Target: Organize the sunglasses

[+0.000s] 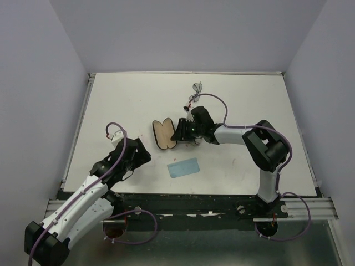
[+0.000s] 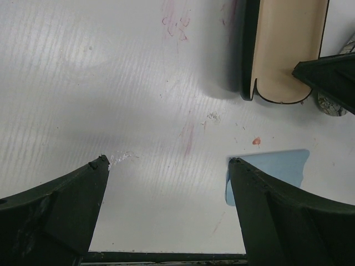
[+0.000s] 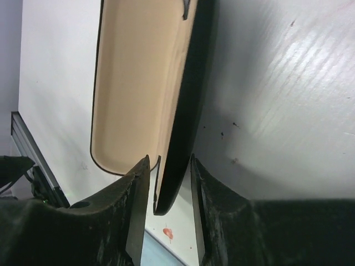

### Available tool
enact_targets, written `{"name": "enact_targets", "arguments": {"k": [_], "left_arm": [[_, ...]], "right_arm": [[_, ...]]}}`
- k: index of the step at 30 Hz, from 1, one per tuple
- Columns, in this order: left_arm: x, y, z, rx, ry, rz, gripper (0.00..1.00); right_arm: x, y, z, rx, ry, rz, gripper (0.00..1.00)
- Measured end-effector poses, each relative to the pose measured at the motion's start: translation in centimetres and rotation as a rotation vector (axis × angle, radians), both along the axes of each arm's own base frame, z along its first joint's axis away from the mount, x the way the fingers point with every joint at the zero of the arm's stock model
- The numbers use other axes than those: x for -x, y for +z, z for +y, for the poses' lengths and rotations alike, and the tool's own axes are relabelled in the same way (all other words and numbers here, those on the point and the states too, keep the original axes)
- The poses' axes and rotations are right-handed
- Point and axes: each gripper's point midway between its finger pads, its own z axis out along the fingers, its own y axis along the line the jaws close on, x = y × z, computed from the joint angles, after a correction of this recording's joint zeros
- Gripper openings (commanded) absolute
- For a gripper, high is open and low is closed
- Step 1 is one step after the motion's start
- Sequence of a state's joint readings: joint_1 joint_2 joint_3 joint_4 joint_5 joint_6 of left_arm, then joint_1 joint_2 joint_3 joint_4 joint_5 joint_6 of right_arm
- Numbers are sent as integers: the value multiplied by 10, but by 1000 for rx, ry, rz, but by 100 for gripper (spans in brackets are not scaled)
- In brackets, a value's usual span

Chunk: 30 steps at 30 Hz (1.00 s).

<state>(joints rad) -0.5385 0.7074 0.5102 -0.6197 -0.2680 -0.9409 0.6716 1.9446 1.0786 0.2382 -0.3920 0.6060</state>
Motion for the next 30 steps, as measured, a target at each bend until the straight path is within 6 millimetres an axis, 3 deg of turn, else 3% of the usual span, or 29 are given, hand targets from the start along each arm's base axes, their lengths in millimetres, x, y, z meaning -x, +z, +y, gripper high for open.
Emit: {"name": "enact_targets", "arguments": {"k": [7, 16, 24, 30], "left_arm": [[2, -1, 0, 12, 0, 1, 99], [3, -1, -1, 18, -1, 3, 99], [4, 1, -1, 23, -1, -2, 99], [4, 2, -1, 29, 0, -9, 99]], "right_arm": [[26, 0, 16, -8, 45, 29, 53], [46, 7, 31, -16, 82, 28, 54], [26, 8, 26, 53, -42, 36, 55], [8, 3, 19, 122, -139, 26, 48]]}}
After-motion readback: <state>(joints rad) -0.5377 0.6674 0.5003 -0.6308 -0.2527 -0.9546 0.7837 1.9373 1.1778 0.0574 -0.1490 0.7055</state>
